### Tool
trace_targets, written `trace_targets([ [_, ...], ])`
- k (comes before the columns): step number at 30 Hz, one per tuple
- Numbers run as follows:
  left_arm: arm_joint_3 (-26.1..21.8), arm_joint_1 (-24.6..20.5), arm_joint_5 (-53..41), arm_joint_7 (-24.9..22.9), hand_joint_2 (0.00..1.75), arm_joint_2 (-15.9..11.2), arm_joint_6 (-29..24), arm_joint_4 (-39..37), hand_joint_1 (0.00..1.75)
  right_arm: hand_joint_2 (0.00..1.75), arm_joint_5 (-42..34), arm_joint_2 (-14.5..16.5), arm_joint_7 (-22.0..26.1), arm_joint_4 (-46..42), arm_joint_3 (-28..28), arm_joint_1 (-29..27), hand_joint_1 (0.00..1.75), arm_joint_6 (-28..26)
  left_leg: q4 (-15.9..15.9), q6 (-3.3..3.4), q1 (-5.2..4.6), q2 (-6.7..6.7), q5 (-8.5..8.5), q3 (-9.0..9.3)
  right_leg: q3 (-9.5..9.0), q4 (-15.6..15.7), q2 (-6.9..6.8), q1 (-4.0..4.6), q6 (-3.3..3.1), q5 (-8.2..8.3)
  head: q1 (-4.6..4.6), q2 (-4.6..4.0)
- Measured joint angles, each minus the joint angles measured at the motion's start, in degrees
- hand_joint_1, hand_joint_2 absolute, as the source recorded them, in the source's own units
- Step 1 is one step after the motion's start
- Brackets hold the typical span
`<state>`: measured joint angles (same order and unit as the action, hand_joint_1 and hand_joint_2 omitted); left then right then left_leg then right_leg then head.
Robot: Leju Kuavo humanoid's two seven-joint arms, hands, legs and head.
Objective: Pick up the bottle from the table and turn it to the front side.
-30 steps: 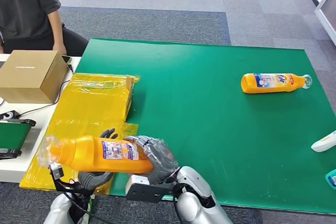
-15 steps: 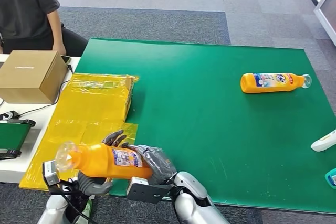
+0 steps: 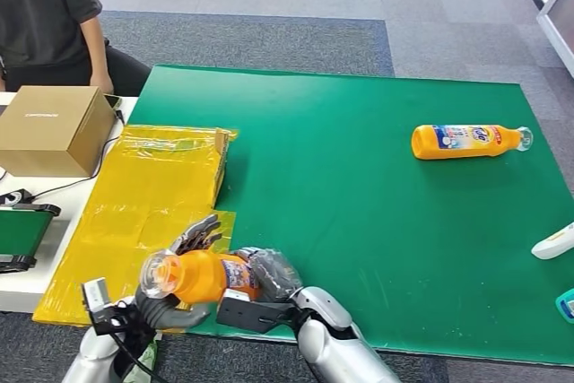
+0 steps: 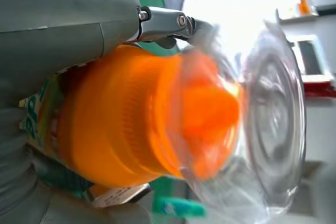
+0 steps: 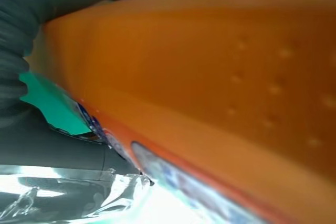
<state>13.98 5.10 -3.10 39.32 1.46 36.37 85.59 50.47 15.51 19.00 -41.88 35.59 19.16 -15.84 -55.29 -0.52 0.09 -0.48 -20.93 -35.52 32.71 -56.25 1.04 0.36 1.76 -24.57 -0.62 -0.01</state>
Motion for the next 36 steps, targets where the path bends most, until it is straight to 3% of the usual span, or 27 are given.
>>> trace_targets([
  [1, 0.45, 0.06, -1.91, -0.42, 1.75, -0.22, -3.20, -0.17, 0.80, 1.75, 0.26, -0.01, -0.30, 0.02, -0.29, -0.20, 0.77, 0.07, 0.00, 0.00, 0.00, 0.00, 0.00, -0.01, 0.00, 0.00, 0.00, 0.00, 0.00, 0.00, -0.01, -0.01],
  [5, 2.11, 0.28, -6.90, -1.96, 1.75, -0.72, -11.85, -0.45, 0.86, 1.75, 0.79, -0.08, -1.04, -0.31, -1.58, -0.81, 0.70, 0.06, 0.00, 0.00, 0.00, 0.00, -0.01, 0.00, 0.00, 0.00, 0.00, 0.00, -0.01, -0.01, -0.01, -0.01],
  [10, 3.23, 0.04, -8.90, -3.37, 1.75, -0.78, -15.34, -0.44, 1.12, 1.75, 1.21, -0.10, -1.26, -1.05, -2.87, -1.27, 0.04, 0.27, 0.00, 0.00, 0.00, -0.01, 0.00, 0.04, -0.05, 0.00, -0.01, 0.00, -0.01, -0.01, -0.01, -0.01],
  [15, 4.05, -1.33, -19.95, -9.77, 1.75, 0.33, -28.25, 0.41, 1.13, 1.75, 3.29, -0.44, -2.16, -4.73, -4.64, -2.87, 0.00, -0.01, 0.02, 0.02, -0.01, -0.14, -0.09, 0.37, -0.19, 0.03, -0.11, 0.00, -0.05, -0.14, 0.00, -0.01],
  [19, 4.07, -2.68, -35.48, -15.07, 1.75, 3.29, -38.39, 1.71, 1.02, 1.75, 5.90, -0.78, -3.68, -10.18, -6.83, -4.63, 0.00, 0.83, 0.04, -0.05, -0.03, -0.17, -0.27, 0.92, -0.63, 0.04, -0.10, -0.01, -0.29, -0.34, 0.01, -0.01],
  [26, -0.38, -1.83, -63.07, -21.22, 1.75, 7.77, -54.70, 6.87, 1.03, 1.75, 8.60, -1.40, -5.60, -18.54, -11.30, -8.09, 0.00, 1.62, 0.03, -0.04, 0.00, -0.16, 0.17, 0.43, -0.42, 0.01, -0.10, 0.02, 0.00, 0.15, 0.00, -0.01],
  [30, -1.67, -2.22, -74.84, -27.03, 1.75, 8.25, -55.68, 8.78, 0.81, 1.75, 8.99, -1.49, -6.06, -21.66, -13.11, -8.91, 0.00, 2.07, 0.03, -0.03, 0.02, -0.16, 0.20, 0.23, -0.21, 0.01, -0.11, 0.01, 0.00, 0.16, 0.00, -0.01],
  [32, -1.95, -2.68, -78.07, -29.86, 1.75, 8.13, -53.53, 8.63, 0.69, 1.75, 9.03, -1.52, -6.09, -22.98, -14.00, -9.36, 0.00, 2.11, 0.03, -0.03, 0.02, -0.16, 0.19, 0.12, -0.10, 0.01, -0.11, 0.01, 0.00, 0.16, 0.00, -0.01],
  [36, -2.27, -4.85, -80.50, -35.00, 1.75, 7.23, -45.66, 5.00, 0.65, 1.75, 9.25, -1.54, -5.28, -25.17, -15.69, -10.27, 0.00, 2.42, 0.03, -0.03, 0.01, -0.16, 0.17, 0.04, -0.04, 0.01, -0.11, 0.00, 0.01, 0.15, 0.00, 0.00],
])
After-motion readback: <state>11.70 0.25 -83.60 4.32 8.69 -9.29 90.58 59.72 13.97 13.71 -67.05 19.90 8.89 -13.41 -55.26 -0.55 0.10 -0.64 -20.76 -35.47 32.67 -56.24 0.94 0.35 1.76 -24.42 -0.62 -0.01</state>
